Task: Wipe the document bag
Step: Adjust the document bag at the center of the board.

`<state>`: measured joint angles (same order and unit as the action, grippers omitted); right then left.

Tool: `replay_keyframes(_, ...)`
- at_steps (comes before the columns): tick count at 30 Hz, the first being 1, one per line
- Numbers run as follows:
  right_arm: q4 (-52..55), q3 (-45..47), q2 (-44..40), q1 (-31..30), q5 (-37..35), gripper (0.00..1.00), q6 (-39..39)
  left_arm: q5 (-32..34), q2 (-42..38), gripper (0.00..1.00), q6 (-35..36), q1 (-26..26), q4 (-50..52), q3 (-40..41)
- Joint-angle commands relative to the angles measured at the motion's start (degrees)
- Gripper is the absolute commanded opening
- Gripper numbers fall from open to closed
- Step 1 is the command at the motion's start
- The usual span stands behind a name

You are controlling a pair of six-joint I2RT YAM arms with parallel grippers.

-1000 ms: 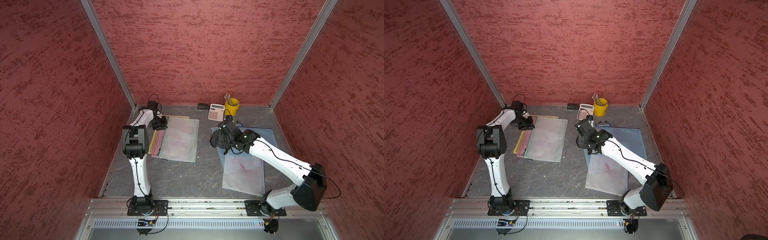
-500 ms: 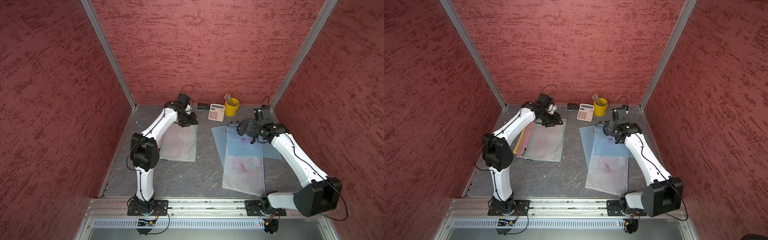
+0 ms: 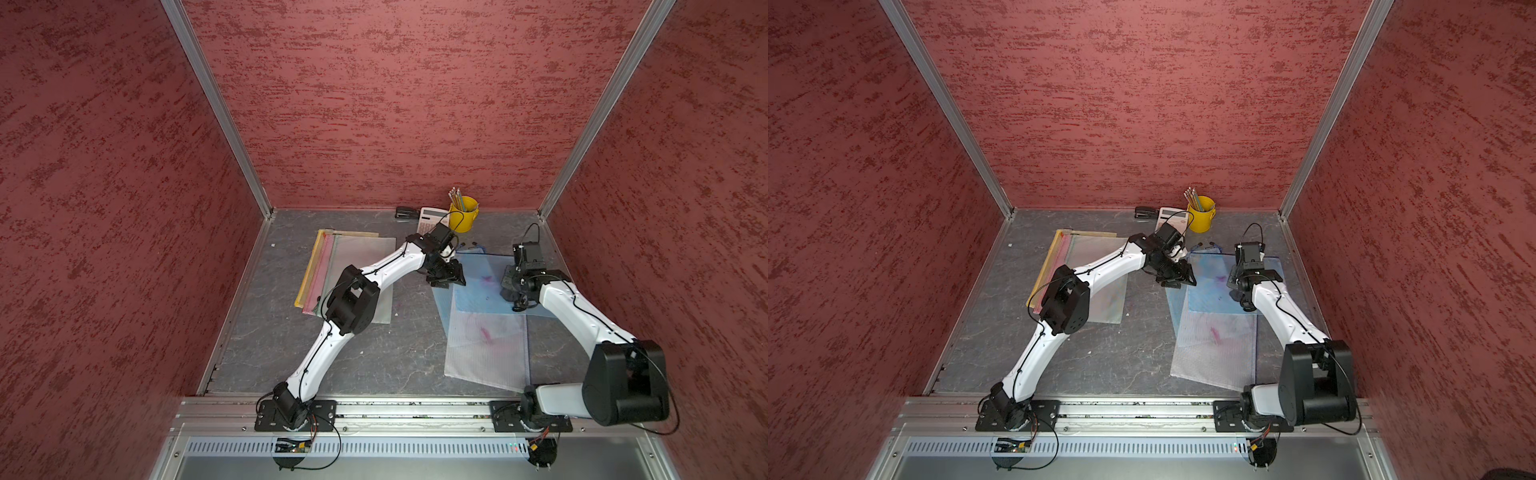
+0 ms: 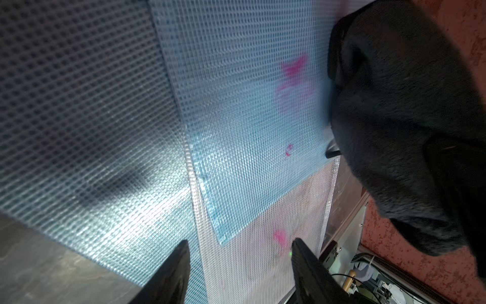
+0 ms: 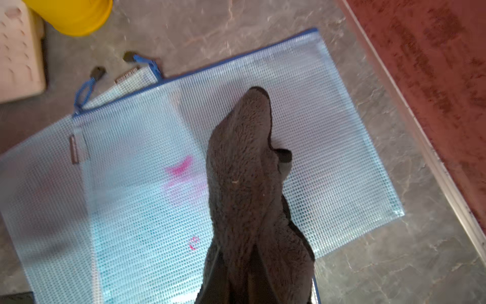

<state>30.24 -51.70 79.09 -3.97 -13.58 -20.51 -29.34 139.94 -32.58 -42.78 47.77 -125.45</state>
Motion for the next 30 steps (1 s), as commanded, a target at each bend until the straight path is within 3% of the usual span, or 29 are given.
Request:
replay_keyframes(1, -2.6, 1.7, 0.9, -1.2, 3.3, 0.0, 1.4, 2.8, 1.3, 0.64, -2.1, 0.9, -5.4, -1.4)
replay_keyframes(8, -1.8, 3.6, 0.3, -3.7, 6.8, 0.0, 1.4, 6.7, 10.5, 0.69, -0.8, 2.9, -1.4, -13.6)
replay_keyframes(14, -0.7, 4.5, 1.8, -6.2, 7.7, 0.0, 0.6, 9.6, 14.7, 0.71, -1.9, 4.3, -3.9, -15.8)
replay_keyframes(17, -0.2, 4.1, 2.2, -6.5, 7.9, 0.0, 0.5, 8.6, 17.3, 0.79, -2.3, 4.6, -4.8, -18.0)
replay_keyframes(20, 0.5, 3.2, 3.3, -6.8, 7.9, 0.0, 0.6, 6.6, 20.4, 0.78, -3.3, 4.5, -5.2, -22.1)
replay_keyframes(30, 1.0, 0.2, 9.4, -7.5, 9.5, 0.0, 0.8, -1.4, 22.2, 0.76, -6.2, 3.9, -14.5, -19.7)
